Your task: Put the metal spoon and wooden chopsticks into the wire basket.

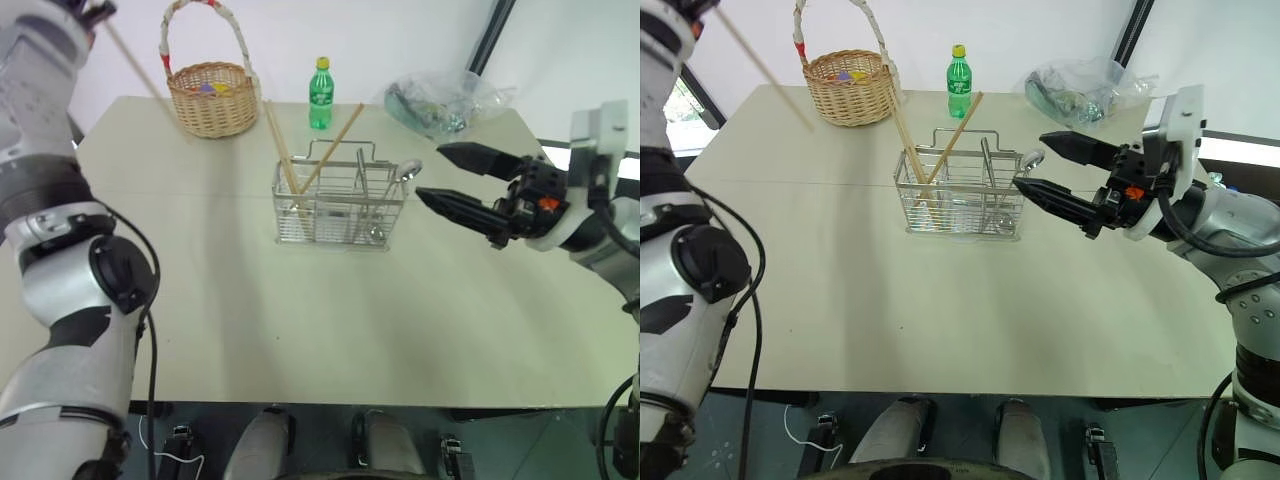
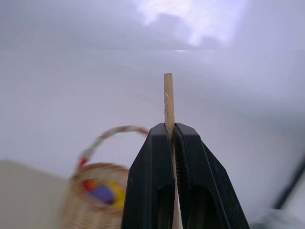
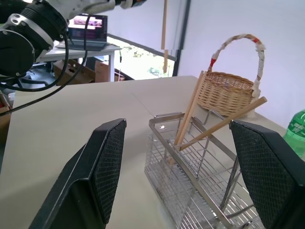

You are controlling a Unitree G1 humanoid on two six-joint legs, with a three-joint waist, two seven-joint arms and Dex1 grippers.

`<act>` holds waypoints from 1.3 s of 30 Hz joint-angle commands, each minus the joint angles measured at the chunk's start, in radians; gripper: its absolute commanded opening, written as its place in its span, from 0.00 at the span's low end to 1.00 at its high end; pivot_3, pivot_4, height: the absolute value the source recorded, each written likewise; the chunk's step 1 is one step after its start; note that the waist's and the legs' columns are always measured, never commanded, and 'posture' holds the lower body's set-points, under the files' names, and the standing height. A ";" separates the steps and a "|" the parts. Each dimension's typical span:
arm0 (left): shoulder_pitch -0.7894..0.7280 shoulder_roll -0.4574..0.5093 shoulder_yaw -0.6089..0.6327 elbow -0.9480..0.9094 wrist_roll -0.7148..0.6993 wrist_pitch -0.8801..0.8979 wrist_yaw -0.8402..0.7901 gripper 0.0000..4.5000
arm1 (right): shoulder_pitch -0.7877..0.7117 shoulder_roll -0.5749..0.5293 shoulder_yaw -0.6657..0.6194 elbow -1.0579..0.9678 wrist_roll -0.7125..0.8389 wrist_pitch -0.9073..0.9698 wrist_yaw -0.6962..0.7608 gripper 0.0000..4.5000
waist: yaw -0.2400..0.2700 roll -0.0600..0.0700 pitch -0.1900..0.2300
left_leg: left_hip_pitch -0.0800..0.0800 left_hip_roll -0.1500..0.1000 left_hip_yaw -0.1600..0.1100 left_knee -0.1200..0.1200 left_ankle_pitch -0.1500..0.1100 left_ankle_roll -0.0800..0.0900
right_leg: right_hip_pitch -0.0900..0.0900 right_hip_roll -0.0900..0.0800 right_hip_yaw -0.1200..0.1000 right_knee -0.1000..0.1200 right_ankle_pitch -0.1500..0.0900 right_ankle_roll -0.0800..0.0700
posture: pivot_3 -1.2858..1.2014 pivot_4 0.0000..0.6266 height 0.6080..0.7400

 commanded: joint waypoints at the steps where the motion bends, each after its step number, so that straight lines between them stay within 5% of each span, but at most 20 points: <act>1: -0.067 -0.042 -0.039 -0.010 -0.084 0.001 -0.113 0.01 | -0.007 -0.004 -0.046 -0.029 0.002 -0.007 -0.032 0.80 | -0.001 0.000 0.000 | 0.000 0.000 0.000 0.000 0.000 0.000 | 0.000 0.000 0.000 0.000 0.000 0.000 | 0.52 0.24 0.50; 13: 0.041 -0.163 -0.267 -0.115 -0.085 0.040 -0.325 0.01 | 0.084 -0.002 -0.126 -0.097 0.010 0.000 -0.133 0.80 | -0.010 0.004 0.001 | 0.000 0.000 0.000 0.000 0.000 0.000 | 0.000 0.001 0.000 0.000 0.000 0.000 | 0.52 0.24 0.50; 20: 0.205 -0.225 -0.335 -0.270 -0.092 0.051 -0.315 0.01 | 0.093 -0.007 -0.137 -0.105 0.018 0.002 -0.157 0.80 | -0.024 0.005 0.002 | 0.001 0.001 -0.001 0.000 0.000 0.001 | 0.001 0.001 0.001 0.000 0.000 0.000 | 0.52 0.24 0.50; 23: 0.253 -0.241 -0.343 -0.313 -0.097 0.056 -0.295 0.23 | 0.083 -0.012 -0.136 -0.092 0.021 0.004 -0.157 0.80 | -0.025 0.005 0.002 | 0.001 0.001 -0.001 0.000 0.000 0.001 | 0.001 0.001 0.001 0.000 0.000 0.000 | 0.52 0.24 0.50; 30: 0.292 -0.227 -0.334 -0.407 -0.115 0.084 -0.276 0.99 | 0.059 -0.012 -0.117 -0.062 0.011 0.004 -0.144 0.80 | -0.023 0.005 0.002 | 0.001 0.000 -0.001 0.000 0.000 0.001 | 0.002 0.001 0.001 0.000 0.000 0.000 | 0.52 0.24 0.50; 34: 0.305 -0.169 -0.341 -0.481 -0.099 0.064 -0.301 0.99 | 0.055 -0.009 -0.093 -0.052 -0.005 -0.001 -0.123 0.80 | -0.024 0.005 0.002 | 0.001 0.000 -0.001 0.000 0.000 0.001 | 0.001 0.001 0.001 0.000 0.000 0.000 | 0.52 0.24 0.50; 39: 0.342 0.099 -0.376 -0.537 -0.122 0.158 -0.537 0.99 | 0.073 -0.038 -0.080 -0.032 -0.024 -0.002 -0.040 0.80 | -0.034 0.007 0.002 | 0.001 0.001 0.000 0.000 0.000 0.001 | 0.001 0.003 0.001 0.000 0.000 -0.001 | 0.52 0.24 0.50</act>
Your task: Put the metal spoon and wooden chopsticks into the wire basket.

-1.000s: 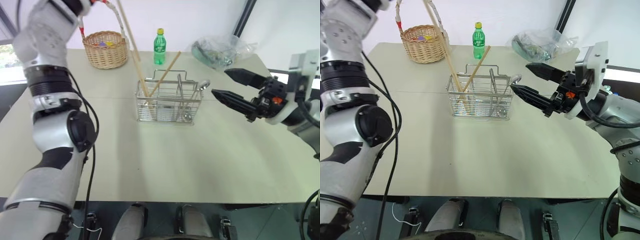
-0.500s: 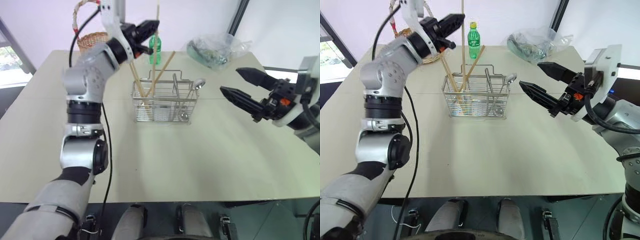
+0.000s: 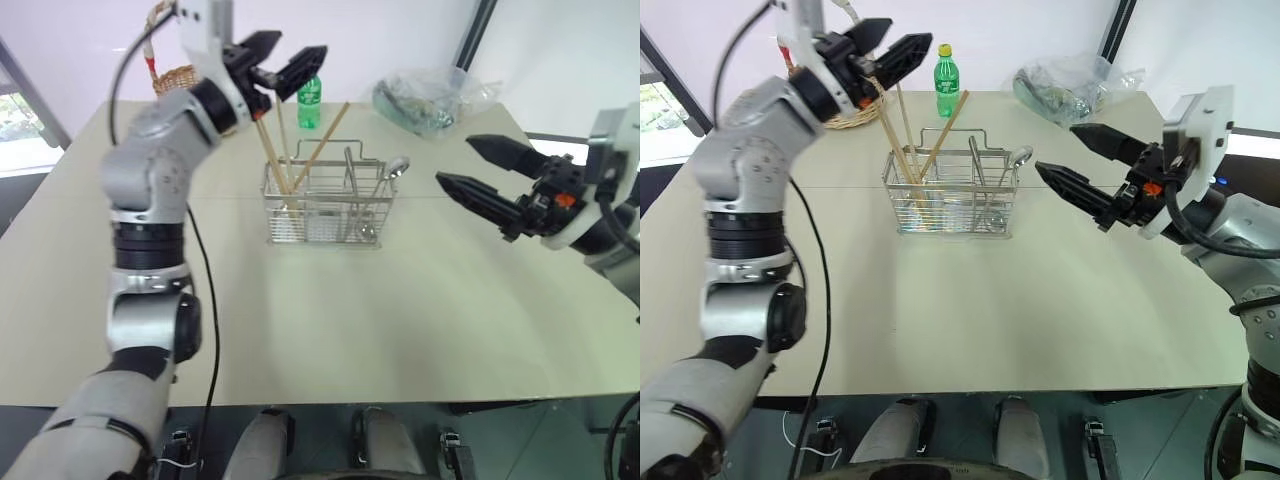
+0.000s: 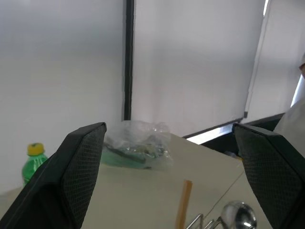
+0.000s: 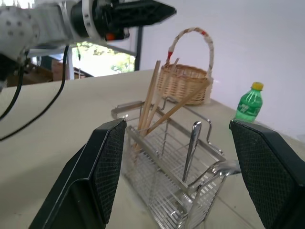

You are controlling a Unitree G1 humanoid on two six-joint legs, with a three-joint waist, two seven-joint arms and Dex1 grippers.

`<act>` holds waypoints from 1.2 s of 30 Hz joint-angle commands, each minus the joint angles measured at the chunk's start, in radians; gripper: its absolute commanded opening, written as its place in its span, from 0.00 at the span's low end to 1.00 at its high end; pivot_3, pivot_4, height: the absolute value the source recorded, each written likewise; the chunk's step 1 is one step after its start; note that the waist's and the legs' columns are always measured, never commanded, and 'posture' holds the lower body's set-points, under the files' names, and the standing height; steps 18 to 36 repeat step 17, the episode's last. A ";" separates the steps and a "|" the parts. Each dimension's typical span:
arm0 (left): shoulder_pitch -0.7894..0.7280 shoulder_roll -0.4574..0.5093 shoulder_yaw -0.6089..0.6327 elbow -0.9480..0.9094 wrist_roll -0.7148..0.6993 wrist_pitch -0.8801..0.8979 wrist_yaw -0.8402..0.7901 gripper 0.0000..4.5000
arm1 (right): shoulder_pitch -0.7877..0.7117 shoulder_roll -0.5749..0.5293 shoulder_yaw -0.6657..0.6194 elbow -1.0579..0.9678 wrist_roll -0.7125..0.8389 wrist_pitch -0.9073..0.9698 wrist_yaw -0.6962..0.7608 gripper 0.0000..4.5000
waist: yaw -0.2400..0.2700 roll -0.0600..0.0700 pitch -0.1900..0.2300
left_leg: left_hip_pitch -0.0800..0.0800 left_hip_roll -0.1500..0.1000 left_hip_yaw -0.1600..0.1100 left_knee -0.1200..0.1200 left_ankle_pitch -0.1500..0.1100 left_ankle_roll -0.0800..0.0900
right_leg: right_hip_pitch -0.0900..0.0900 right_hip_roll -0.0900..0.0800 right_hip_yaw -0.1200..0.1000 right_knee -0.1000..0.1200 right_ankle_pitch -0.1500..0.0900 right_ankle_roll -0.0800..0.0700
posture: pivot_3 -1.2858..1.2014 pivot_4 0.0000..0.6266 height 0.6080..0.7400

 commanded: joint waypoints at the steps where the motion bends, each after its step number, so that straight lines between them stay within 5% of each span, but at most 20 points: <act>1: 0.065 0.226 -0.028 -0.083 -0.007 0.003 -0.259 0.99 | 0.002 -0.041 -0.011 0.013 -0.016 -0.015 0.080 0.80 | -0.006 0.002 0.000 | 0.000 0.000 0.000 0.000 0.000 0.000 | 0.000 0.000 0.000 0.000 0.000 0.000 | 0.52 0.24 0.50; 5: 0.210 0.480 -0.035 -0.095 0.034 -0.128 -0.516 0.99 | 0.022 -0.085 0.015 0.051 -0.061 -0.037 0.198 0.80 | -0.015 0.005 0.000 | 0.001 0.001 0.001 -0.002 0.000 0.000 | 0.000 0.000 0.001 -0.001 0.000 -0.001 | 0.52 0.24 0.50; 11: 0.378 0.661 0.039 -0.109 0.032 -0.204 -0.667 0.99 | -0.051 -0.067 0.074 0.143 -0.114 -0.069 0.268 0.80 | -0.007 0.005 0.001 | 0.000 0.001 0.000 -0.002 0.000 0.001 | 0.000 -0.003 0.001 -0.003 -0.003 -0.005 | 0.52 0.24 0.50; 36: 0.457 0.711 0.101 -0.201 -0.015 -0.158 -0.674 0.99 | -0.095 -0.027 0.126 0.181 -0.142 -0.087 0.313 0.80 | -0.001 0.006 0.001 | 0.000 0.001 0.000 -0.004 -0.001 0.001 | -0.001 -0.003 0.001 -0.003 -0.002 -0.004 | 0.52 0.24 0.50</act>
